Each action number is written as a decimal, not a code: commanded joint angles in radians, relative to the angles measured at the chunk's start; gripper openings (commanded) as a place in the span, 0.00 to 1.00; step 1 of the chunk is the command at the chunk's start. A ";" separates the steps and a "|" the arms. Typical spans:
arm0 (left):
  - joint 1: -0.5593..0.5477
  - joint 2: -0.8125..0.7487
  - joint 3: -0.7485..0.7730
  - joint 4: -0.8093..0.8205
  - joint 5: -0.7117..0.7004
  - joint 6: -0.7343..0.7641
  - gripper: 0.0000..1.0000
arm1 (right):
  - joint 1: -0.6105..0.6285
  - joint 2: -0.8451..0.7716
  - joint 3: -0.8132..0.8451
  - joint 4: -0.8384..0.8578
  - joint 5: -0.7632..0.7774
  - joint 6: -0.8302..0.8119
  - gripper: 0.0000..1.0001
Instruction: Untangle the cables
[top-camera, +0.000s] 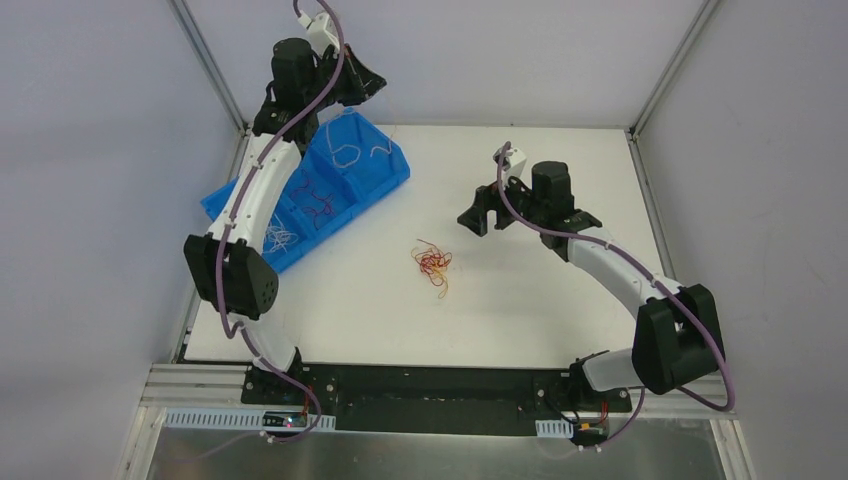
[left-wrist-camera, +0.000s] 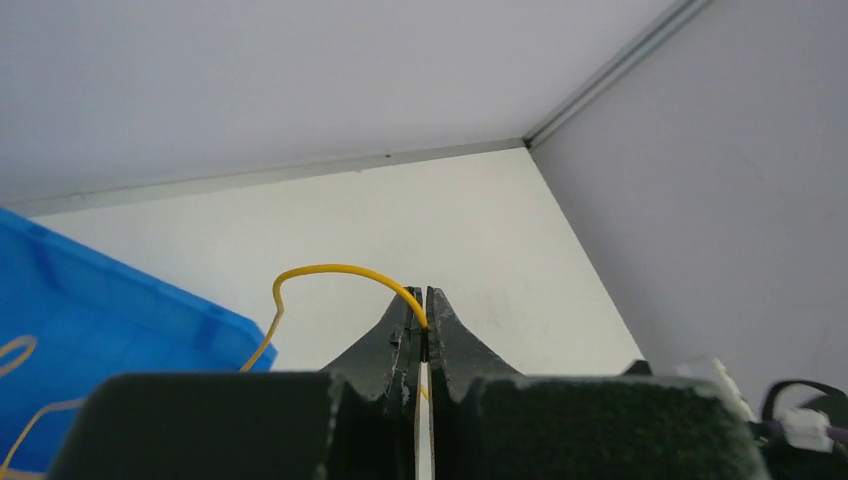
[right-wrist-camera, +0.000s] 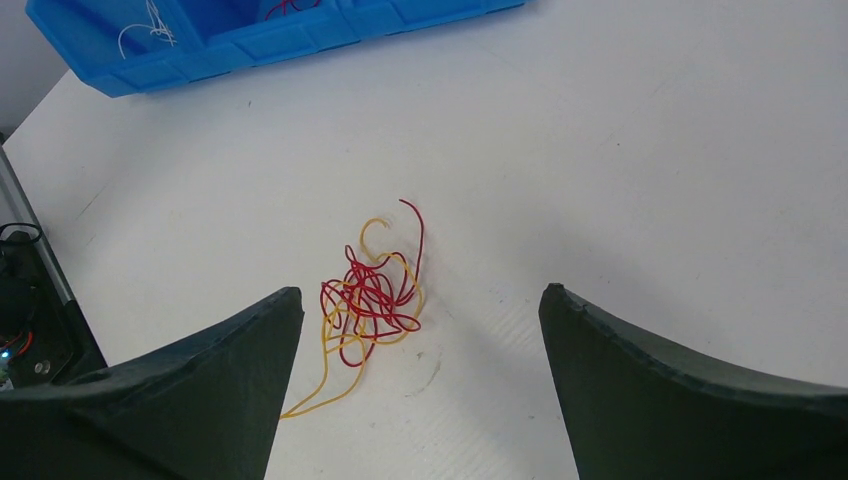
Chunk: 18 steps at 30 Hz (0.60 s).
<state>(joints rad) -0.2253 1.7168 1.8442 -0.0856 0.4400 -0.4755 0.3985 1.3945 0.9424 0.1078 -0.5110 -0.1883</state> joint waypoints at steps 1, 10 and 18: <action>0.077 0.076 0.086 0.057 0.053 -0.007 0.00 | -0.013 -0.020 0.033 -0.018 -0.031 -0.020 0.92; 0.096 0.125 0.101 0.060 0.057 -0.009 0.00 | -0.038 -0.023 0.032 -0.045 -0.039 -0.026 0.92; 0.108 0.228 0.030 0.071 0.037 0.092 0.00 | -0.052 -0.030 0.033 -0.073 -0.044 -0.026 0.92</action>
<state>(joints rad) -0.1249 1.8805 1.8908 -0.0559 0.4698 -0.4492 0.3573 1.3945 0.9424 0.0437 -0.5308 -0.1963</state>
